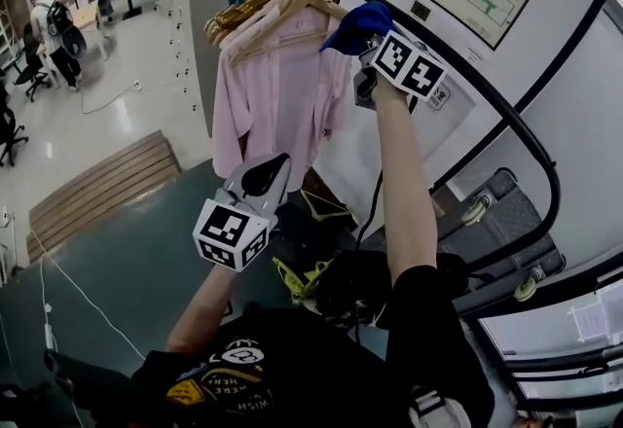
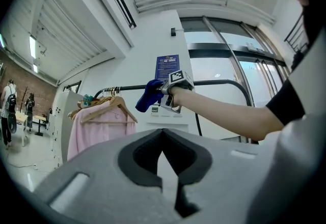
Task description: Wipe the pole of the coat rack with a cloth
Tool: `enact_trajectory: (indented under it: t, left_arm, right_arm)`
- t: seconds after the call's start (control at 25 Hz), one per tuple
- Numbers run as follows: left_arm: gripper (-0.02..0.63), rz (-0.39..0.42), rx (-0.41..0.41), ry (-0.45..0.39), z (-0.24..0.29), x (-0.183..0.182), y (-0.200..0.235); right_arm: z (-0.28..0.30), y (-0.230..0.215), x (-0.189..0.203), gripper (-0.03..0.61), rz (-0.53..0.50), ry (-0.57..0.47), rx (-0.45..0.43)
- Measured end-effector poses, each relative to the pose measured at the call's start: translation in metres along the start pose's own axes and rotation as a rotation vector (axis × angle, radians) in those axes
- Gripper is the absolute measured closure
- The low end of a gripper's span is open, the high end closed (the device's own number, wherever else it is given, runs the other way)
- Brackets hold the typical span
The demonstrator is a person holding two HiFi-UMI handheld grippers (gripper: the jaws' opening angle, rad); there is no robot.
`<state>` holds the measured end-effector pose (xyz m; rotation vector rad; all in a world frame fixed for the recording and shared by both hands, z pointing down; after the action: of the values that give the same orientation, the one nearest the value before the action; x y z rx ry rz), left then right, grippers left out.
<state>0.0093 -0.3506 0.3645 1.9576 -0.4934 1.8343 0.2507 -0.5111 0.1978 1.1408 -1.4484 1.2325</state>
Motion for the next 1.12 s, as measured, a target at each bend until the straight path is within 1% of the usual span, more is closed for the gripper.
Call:
enact_trajectory:
  t: [0.08, 0.16, 0.28, 0.44, 0.48, 0.64, 0.72, 0.8, 0.88, 0.96, 1.04, 1.12]
  left_arm:
    - [0.616, 0.008, 0.018, 0.003, 0.008, -0.004, 0.002]
    - [0.616, 0.018, 0.052, 0.0, 0.02, -0.013, 0.0]
    - [0.616, 0.046, 0.148, -0.024, 0.045, -0.03, -0.019]
    - [0.616, 0.063, 0.266, -0.056, 0.072, -0.046, -0.061]
    - [0.615, 0.061, 0.303, -0.063, 0.079, -0.048, -0.075]
    - [0.615, 0.049, 0.474, -0.072, 0.104, -0.049, -0.138]
    - [0.615, 0.044, 0.543, -0.067, 0.111, -0.047, -0.165]
    - [0.615, 0.037, 0.596, -0.062, 0.112, -0.043, -0.187]
    - [0.616, 0.035, 0.628, -0.056, 0.112, -0.04, -0.202]
    - [0.616, 0.038, 0.641, -0.049, 0.112, -0.037, -0.209]
    - [0.615, 0.041, 0.627, -0.047, 0.11, -0.036, -0.209]
    - [0.616, 0.045, 0.593, -0.052, 0.108, -0.037, -0.201]
  right_arm:
    - [-0.017, -0.004, -0.002, 0.509, -0.003, -0.017, -0.002]
    - [-0.044, -0.01, -0.007, 0.509, -0.03, -0.034, 0.018]
    - [-0.099, -0.022, -0.02, 0.506, -0.079, -0.047, 0.073]
    - [-0.164, -0.026, -0.033, 0.505, -0.076, -0.049, 0.072]
    - [-0.181, -0.028, -0.035, 0.503, -0.083, -0.053, 0.085]
    - [-0.258, -0.045, -0.047, 0.503, -0.096, -0.097, 0.187]
    - [-0.292, -0.053, -0.052, 0.503, -0.092, -0.122, 0.226]
    - [-0.32, -0.06, -0.056, 0.505, -0.09, -0.136, 0.26]
    - [-0.34, -0.065, -0.06, 0.506, -0.099, -0.145, 0.287]
    - [-0.348, -0.068, -0.062, 0.506, -0.104, -0.153, 0.295]
    - [-0.345, -0.069, -0.06, 0.509, -0.096, -0.157, 0.288]
    - [-0.334, -0.069, -0.058, 0.511, -0.091, -0.154, 0.272]
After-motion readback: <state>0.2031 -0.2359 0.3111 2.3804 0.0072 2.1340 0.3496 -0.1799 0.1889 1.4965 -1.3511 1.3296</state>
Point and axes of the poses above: the fingertips, and each gripper's own axes: z forward along the fingers, y to its left, x out of its underside, the point moved 5 cm from there along -z, backward along the fingers, and after that the axes turned 2 degrees about y, right-handed, at the moved point
